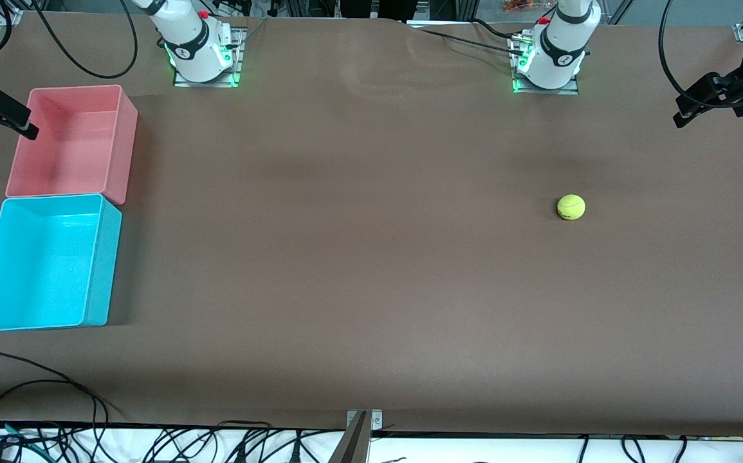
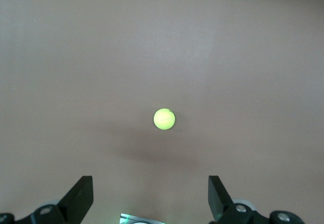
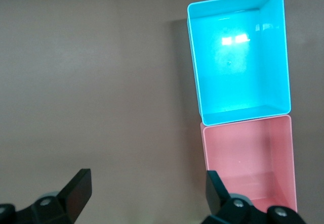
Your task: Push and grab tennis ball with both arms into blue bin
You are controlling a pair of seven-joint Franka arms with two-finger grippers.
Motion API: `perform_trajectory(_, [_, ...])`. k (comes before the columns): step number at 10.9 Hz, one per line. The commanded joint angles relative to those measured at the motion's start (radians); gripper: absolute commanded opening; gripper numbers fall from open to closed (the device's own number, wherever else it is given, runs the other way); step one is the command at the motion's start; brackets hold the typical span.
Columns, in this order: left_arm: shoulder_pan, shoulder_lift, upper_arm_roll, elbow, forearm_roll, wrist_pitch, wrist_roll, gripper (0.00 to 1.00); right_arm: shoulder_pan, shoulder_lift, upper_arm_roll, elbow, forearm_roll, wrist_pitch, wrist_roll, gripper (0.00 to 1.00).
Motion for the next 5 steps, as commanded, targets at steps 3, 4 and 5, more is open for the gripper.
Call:
perform_trajectory(3, [0.003, 0.016, -0.008, 0.036, -0.006, -0.035, -0.006, 1.00, 0.006, -0.007, 0.000, 0.002, -0.016, -0.013, 0.011, 1.00])
perform_trajectory(4, [0.003, 0.016, -0.008, 0.038, -0.006, -0.038, -0.006, 1.00, 0.006, -0.006, 0.002, 0.002, -0.015, -0.011, 0.000, 1.00])
perform_trajectory(5, [0.003, 0.016, -0.008, 0.038, -0.006, -0.038, -0.006, 1.00, 0.008, -0.001, 0.002, 0.005, -0.009, -0.008, -0.004, 1.00])
